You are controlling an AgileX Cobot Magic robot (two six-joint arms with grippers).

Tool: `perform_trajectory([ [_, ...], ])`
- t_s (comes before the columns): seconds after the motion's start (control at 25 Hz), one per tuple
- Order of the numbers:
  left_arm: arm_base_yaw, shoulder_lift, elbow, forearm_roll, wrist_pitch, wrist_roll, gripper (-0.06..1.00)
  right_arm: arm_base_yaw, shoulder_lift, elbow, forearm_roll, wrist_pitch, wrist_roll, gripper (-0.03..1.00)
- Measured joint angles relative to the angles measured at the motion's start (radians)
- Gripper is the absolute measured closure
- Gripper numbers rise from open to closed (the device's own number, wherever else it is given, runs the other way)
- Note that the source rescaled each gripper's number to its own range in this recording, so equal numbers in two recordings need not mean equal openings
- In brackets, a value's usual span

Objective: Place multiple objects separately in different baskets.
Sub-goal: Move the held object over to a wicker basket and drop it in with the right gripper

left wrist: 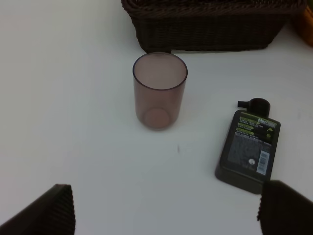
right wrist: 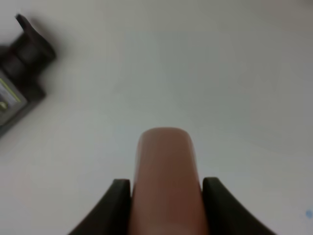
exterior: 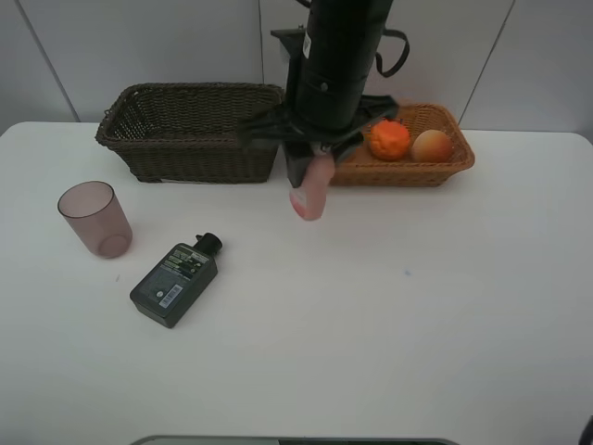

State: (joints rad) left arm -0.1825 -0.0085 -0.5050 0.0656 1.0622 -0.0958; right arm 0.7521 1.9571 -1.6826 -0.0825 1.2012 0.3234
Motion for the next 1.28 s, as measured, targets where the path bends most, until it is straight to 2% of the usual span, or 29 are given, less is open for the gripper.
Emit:
perform_trajectory([
  [0.32,0.000,0.000,0.000,0.000,0.000,0.000,-0.01,0.023,0.226,-0.436,0.019,0.019,-0.070,0.95],
  [0.44,0.000,0.000,0.000,0.000,0.000,0.000,-0.01,0.023,0.256,-0.513,-0.001,0.020,-0.073,0.95],
  [0.52,0.000,0.000,0.000,0.000,0.000,0.000,-0.01,0.023,0.257,-0.527,-0.032,-0.012,-0.073,0.95],
  [0.6,0.000,0.000,0.000,0.000,0.000,0.000,-0.01,0.019,0.257,-0.531,-0.058,-0.085,-0.073,0.95],
  [1.0,0.000,0.000,0.000,0.000,0.000,0.000,-0.01,-0.066,0.358,-0.535,-0.064,-0.379,-0.073,0.95],
  [1.28,0.000,0.000,0.000,0.000,0.000,0.000,-0.01,-0.110,0.462,-0.535,-0.075,-0.503,-0.073,0.95],
])
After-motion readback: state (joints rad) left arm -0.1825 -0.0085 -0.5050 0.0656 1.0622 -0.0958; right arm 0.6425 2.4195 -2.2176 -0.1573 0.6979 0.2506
